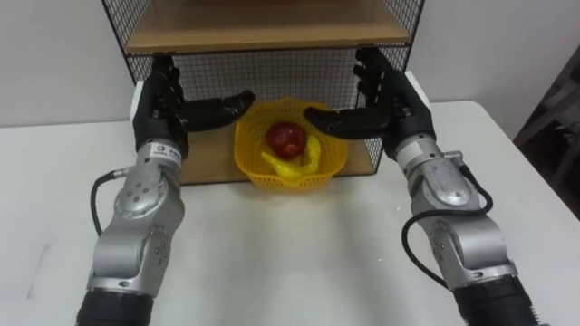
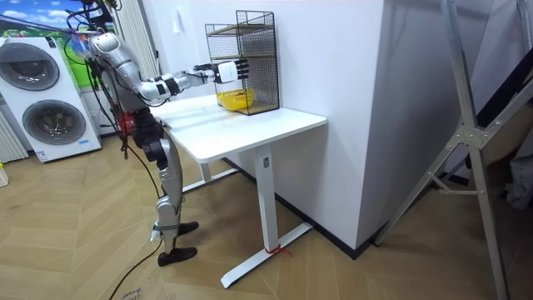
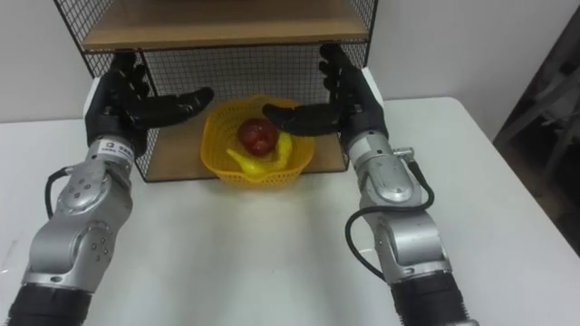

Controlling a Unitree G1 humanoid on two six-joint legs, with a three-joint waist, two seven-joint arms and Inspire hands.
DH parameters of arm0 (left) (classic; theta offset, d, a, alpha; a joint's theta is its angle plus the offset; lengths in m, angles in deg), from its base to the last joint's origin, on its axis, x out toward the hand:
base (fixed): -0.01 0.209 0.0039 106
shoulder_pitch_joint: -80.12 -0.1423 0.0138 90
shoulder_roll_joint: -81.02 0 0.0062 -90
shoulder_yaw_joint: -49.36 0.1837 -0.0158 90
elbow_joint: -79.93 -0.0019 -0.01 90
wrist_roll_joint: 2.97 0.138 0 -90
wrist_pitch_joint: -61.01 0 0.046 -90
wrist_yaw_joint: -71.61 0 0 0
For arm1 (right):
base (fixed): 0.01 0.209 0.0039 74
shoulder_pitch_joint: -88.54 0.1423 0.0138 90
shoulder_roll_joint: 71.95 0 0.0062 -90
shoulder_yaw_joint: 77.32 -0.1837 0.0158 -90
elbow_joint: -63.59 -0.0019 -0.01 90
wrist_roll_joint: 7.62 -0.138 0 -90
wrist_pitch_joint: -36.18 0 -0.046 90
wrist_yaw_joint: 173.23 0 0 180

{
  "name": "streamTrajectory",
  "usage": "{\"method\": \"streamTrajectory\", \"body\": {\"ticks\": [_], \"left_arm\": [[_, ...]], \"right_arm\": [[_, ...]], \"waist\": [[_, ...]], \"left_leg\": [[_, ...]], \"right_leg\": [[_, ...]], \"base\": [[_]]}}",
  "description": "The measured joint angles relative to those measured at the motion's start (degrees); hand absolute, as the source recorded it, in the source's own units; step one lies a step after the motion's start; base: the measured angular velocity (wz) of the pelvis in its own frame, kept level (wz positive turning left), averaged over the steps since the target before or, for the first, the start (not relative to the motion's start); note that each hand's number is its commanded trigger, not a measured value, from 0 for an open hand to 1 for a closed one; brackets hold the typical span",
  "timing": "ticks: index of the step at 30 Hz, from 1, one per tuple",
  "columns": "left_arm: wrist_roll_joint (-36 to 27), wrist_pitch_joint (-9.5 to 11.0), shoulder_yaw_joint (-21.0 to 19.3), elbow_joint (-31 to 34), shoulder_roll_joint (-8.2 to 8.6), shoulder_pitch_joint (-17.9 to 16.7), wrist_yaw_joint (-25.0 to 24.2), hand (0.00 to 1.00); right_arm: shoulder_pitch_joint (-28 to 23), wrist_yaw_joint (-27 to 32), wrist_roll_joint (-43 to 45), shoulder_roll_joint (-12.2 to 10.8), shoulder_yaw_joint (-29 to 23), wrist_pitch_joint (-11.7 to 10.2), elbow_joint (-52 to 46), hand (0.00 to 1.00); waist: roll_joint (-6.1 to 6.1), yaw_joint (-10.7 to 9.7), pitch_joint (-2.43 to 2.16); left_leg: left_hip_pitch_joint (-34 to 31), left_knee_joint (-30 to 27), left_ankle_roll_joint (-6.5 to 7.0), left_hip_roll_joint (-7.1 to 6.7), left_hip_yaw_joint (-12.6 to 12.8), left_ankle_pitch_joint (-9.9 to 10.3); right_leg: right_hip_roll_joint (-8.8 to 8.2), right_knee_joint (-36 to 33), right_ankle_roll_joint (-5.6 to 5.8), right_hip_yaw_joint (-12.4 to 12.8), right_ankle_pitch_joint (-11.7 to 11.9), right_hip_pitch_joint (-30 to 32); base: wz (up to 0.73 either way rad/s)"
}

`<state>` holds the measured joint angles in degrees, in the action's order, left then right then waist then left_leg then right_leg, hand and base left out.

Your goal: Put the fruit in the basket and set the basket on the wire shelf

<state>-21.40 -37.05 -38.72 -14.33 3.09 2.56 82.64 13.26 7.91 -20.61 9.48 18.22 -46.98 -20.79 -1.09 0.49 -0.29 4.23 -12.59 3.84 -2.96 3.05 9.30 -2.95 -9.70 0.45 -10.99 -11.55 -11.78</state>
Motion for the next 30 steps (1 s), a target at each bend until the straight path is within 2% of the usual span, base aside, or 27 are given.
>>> {"method": "streamTrajectory", "body": {"ticks": [4, 8, 12, 15, 18, 21, 25, 28, 30], "left_arm": [[0.0, 0.0, 0.9, 3.2, 0.01, -4.3, -1.2, 0.00], [0.0, 0.1, 1.4, 5.9, -0.02, -6.5, -2.3, 0.00], [-0.2, 1.1, 2.4, 6.2, -0.02, -8.3, -4.8, 0.00], [-2.2, 1.8, 2.4, 6.3, -0.05, -11.3, -6.4, 0.00], [-3.8, 2.3, 2.7, 7.6, -0.41, -15.4, -6.8, 0.00], [-4.9, 2.5, 2.8, 7.6, -0.92, -16.5, -8.0, 0.00], [-7.7, 5.2, 3.0, 8.2, -1.02, -16.9, -9.7, 0.00], [-10.9, 7.9, 4.5, 11.7, -1.37, -21.0, -10.7, 0.00], [-11.3, 8.4, 5.5, 12.5, -1.45, -23.0, -10.8, 0.00]], "right_arm": [[-3.6, -0.2, -0.3, 0.0, -0.1, -0.5, -4.0, 0.00], [-5.9, -1.2, -1.2, 0.1, -0.1, -0.5, -5.9, 0.00], [-7.3, -2.9, -1.2, 0.1, -0.1, -0.6, -6.2, 0.00], [-9.9, -3.9, -1.1, 0.1, -0.1, -1.0, -6.9, 0.00], [-12.0, -3.8, -1.2, 0.1, -0.1, -1.0, -7.8, 0.00], [-13.8, -4.0, -1.2, 0.1, -0.1, -1.7, -10.0, 0.00], [-15.3, -5.3, -1.1, 0.1, -0.1, -3.9, -11.9, 0.00], [-18.7, -5.8, -1.0, 0.1, 0.1, -5.1, -15.7, 0.00], [-20.5, -5.7, -1.2, 0.0, 0.3, -6.0, -16.5, 0.00]], "waist": [[-0.03, -0.2, 0.02], [-0.02, -0.3, 0.02], [0.03, -0.3, 0.03], [0.04, -0.5, 0.06], [0.12, -0.7, 0.26], [0.23, -0.9, 0.39], [0.28, -0.7, 0.40], [0.30, -0.6, 0.41], [0.30, -0.6, 0.41]], "left_leg": [[0.0, 0.4, -0.03, 0.06, 0.1, 0.0], [-0.4, 0.4, -0.03, 0.05, 0.1, 0.0], [-0.1, 0.3, -0.03, 0.04, 0.2, 0.0], [0.5, 0.6, -0.04, 0.07, 0.6, 0.0], [0.2, 1.0, -0.04, 0.12, 0.9, 0.0], [0.1, 0.8, -0.04, 0.13, 0.8, 0.0], [0.2, 0.8, -0.03, 0.13, 0.9, 0.0], [0.3, 1.0, -0.02, 0.13, 1.0, 0.0], [0.2, 1.0, -0.03, 0.13, 1.0, 0.0]], "right_leg": [[0.03, 0.0, 0.00, 0.1, 0.0, 0.1], [0.03, 0.0, 0.00, 0.1, 0.0, 0.5], [0.00, 0.0, 0.01, 0.2, 0.0, 0.4], [0.00, 0.1, 0.01, 0.2, 0.0, -0.4], [0.00, 0.0, 0.01, 0.2, 0.0, -0.1], [0.01, 0.0, 0.01, 0.2, 0.0, 0.0], [0.04, 0.0, 0.01, 0.5, 0.0, -0.1], [0.03, 0.0, 0.01, 0.6, 0.0, 0.0], [0.03, 0.0, 0.01, 0.4, 0.0, 0.0]], "base": [[0.00], [0.00], [0.00], [-0.01], [-0.03], [0.00], [-0.01], [-0.03], [0.00]]}}
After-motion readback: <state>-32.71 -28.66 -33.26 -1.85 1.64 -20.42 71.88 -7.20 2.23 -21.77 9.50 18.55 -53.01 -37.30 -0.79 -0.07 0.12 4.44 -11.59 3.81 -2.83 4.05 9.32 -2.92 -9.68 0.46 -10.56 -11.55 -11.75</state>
